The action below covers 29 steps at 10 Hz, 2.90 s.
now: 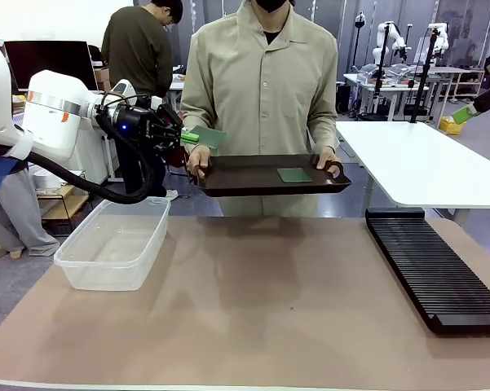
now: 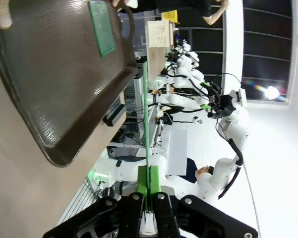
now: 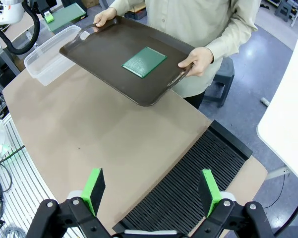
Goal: Sort PCBs into racks and boxes based on the side picked up.
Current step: If the short side of the Blank PCB is picked up, insert it into the PCB Rack ; if the long side is picked up, place it in the Organizing box.
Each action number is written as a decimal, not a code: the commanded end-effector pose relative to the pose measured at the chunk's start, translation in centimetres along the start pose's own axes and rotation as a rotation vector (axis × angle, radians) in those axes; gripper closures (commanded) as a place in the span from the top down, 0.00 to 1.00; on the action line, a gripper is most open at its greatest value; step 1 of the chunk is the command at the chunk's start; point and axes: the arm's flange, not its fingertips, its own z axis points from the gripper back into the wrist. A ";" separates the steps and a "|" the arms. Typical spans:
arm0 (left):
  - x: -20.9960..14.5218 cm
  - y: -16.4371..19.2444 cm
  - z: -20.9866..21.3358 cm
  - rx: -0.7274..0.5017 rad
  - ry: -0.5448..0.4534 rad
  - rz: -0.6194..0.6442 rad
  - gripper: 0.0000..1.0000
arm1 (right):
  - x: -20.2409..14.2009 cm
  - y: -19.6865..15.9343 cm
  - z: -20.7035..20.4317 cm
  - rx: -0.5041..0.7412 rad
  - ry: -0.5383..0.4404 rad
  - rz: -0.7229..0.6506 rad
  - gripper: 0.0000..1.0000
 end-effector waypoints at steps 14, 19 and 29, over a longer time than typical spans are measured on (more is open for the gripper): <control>-7.4 -0.6 3.7 1.205 -0.127 0.091 0.02 | -0.2 0.0 -0.1 0.010 0.003 0.003 1.00; -6.8 5.9 3.2 1.183 -0.145 0.118 0.02 | -0.2 0.0 -0.1 0.010 0.003 0.003 1.00; -6.4 13.8 1.1 1.107 -0.044 0.236 0.02 | -0.2 0.0 -0.1 0.010 0.003 0.003 1.00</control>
